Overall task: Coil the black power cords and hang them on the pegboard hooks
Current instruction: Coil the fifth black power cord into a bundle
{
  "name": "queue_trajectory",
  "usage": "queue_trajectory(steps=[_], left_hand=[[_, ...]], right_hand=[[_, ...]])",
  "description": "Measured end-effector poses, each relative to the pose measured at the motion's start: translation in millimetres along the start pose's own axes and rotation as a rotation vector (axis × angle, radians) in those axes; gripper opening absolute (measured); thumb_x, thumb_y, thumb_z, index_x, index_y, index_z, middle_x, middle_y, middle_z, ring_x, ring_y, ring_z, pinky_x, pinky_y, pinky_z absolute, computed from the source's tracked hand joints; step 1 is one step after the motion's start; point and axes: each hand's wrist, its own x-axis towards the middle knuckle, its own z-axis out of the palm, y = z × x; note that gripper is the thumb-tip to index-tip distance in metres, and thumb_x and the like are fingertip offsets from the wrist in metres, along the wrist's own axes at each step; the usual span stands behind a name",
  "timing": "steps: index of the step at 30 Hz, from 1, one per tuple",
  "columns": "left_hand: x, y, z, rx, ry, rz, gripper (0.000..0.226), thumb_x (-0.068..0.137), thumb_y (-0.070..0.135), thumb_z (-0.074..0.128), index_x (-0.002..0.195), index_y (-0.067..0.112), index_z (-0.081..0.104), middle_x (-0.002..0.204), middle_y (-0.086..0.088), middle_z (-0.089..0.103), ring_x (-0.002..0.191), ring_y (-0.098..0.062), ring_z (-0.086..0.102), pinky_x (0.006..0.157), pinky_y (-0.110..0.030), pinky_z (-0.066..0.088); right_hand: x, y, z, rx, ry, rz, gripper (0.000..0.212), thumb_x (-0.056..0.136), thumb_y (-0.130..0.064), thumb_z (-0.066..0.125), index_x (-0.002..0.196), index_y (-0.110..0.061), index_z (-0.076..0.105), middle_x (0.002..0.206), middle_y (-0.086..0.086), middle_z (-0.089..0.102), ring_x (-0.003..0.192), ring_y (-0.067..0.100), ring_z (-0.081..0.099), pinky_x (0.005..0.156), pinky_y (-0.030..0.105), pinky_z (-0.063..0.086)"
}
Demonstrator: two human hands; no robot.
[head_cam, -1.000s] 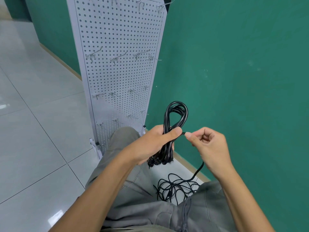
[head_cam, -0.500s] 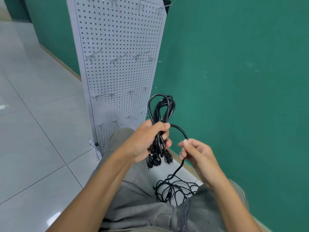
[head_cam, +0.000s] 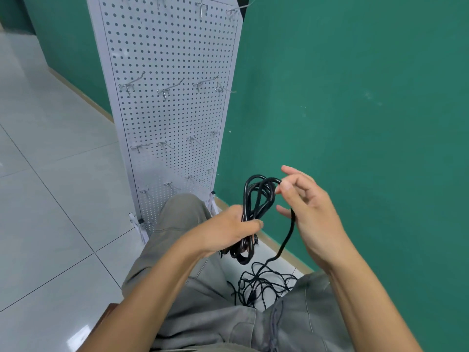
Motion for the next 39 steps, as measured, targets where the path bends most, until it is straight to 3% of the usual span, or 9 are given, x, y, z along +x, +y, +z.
queue_trajectory(steps=[5, 9, 14, 17, 22, 25, 30, 34, 39], left_hand=[[0.8, 2.9, 7.2, 0.040, 0.018, 0.012, 0.019, 0.101, 0.013, 0.052, 0.083, 0.011, 0.052, 0.072, -0.010, 0.048, 0.062, -0.017, 0.044, 0.058, -0.029, 0.039], [-0.1, 8.2, 13.8, 0.052, 0.021, 0.061, 0.022, 0.103, 0.010, 0.050, 0.087, -0.003, 0.057, 0.077, -0.015, 0.067, 0.063, -0.011, 0.060, 0.065, -0.024, 0.048], [6.4, 1.5, 14.6, 0.126, 0.085, 0.255, 0.016, 0.103, 0.017, 0.051, 0.097, 0.003, 0.055, 0.088, 0.002, 0.050, 0.081, -0.011, 0.047, 0.081, -0.030, 0.043], [5.1, -0.7, 15.3, -0.007, 0.007, 0.239, 0.018, 0.107, 0.015, 0.049, 0.108, 0.004, 0.064, 0.096, 0.002, 0.068, 0.095, -0.015, 0.065, 0.094, -0.034, 0.052], [5.3, -1.2, 17.6, -0.068, -0.014, 0.233, 0.013, 0.106, 0.010, 0.054, 0.099, 0.001, 0.059, 0.082, -0.012, 0.068, 0.077, -0.021, 0.067, 0.079, -0.033, 0.056], [3.8, -1.0, 22.0, -0.031, -0.065, 0.229, 0.012, 0.104, 0.010, 0.058, 0.093, 0.007, 0.059, 0.078, -0.007, 0.069, 0.076, -0.017, 0.066, 0.078, -0.026, 0.054], [4.9, -5.8, 23.6, -0.019, -0.142, 0.158, 0.023, 0.103, 0.016, 0.061, 0.093, -0.004, 0.063, 0.078, -0.010, 0.075, 0.076, -0.023, 0.071, 0.073, -0.031, 0.056], [4.0, -5.0, 20.8, 0.011, -0.141, 0.184, 0.020, 0.101, 0.012, 0.064, 0.091, -0.005, 0.068, 0.084, -0.012, 0.078, 0.088, -0.029, 0.073, 0.093, -0.047, 0.055], [3.5, -3.4, 21.1, -0.185, -0.134, 0.168, 0.028, 0.090, 0.011, 0.072, 0.113, -0.004, 0.068, 0.109, -0.019, 0.076, 0.111, -0.024, 0.068, 0.110, -0.048, 0.048]], right_hand=[[7.0, 1.5, 13.8, 0.148, 0.031, 0.102, 0.035, 0.104, -0.041, 0.051, 0.072, -0.029, 0.061, 0.146, -0.015, 0.052, 0.138, 0.009, 0.047, 0.112, 0.061, 0.040], [13.2, 0.6, 20.9, 0.273, 0.092, 0.148, 0.038, 0.108, -0.036, 0.045, 0.076, -0.028, 0.063, 0.110, -0.021, 0.067, 0.117, 0.004, 0.057, 0.108, 0.058, 0.046], [14.4, -2.8, 25.4, 0.350, 0.191, 0.212, 0.020, 0.110, -0.032, 0.042, 0.120, -0.030, 0.059, 0.119, 0.001, 0.061, 0.117, 0.018, 0.060, 0.103, 0.052, 0.052], [11.7, -8.4, 27.1, 0.525, 0.164, 0.292, 0.023, 0.109, -0.032, 0.044, 0.128, -0.028, 0.056, 0.112, 0.004, 0.069, 0.104, 0.022, 0.068, 0.068, 0.041, 0.060], [14.4, 1.0, 20.4, 0.323, 0.171, 0.308, 0.027, 0.105, -0.036, 0.054, 0.124, -0.018, 0.060, 0.115, 0.010, 0.074, 0.101, 0.022, 0.075, 0.093, 0.042, 0.057], [17.1, 0.0, 10.2, 0.129, 0.088, 0.268, 0.037, 0.088, -0.047, 0.073, 0.114, -0.021, 0.068, 0.099, 0.002, 0.077, 0.089, 0.012, 0.073, 0.084, 0.032, 0.056], [19.6, -0.1, 6.1, 0.211, -0.026, 0.322, 0.037, 0.067, -0.031, 0.089, 0.090, -0.009, 0.070, 0.083, 0.011, 0.071, 0.091, 0.036, 0.075, 0.084, 0.044, 0.061], [17.2, 0.7, 13.0, 0.349, 0.045, 0.358, 0.024, 0.079, -0.003, 0.083, 0.087, -0.007, 0.061, 0.077, 0.016, 0.067, 0.076, 0.028, 0.075, 0.070, 0.036, 0.063], [18.6, -6.6, 14.4, 0.286, 0.081, 0.313, 0.009, 0.086, -0.003, 0.077, 0.085, -0.004, 0.068, 0.076, 0.011, 0.068, 0.075, 0.028, 0.076, 0.067, 0.038, 0.063]])
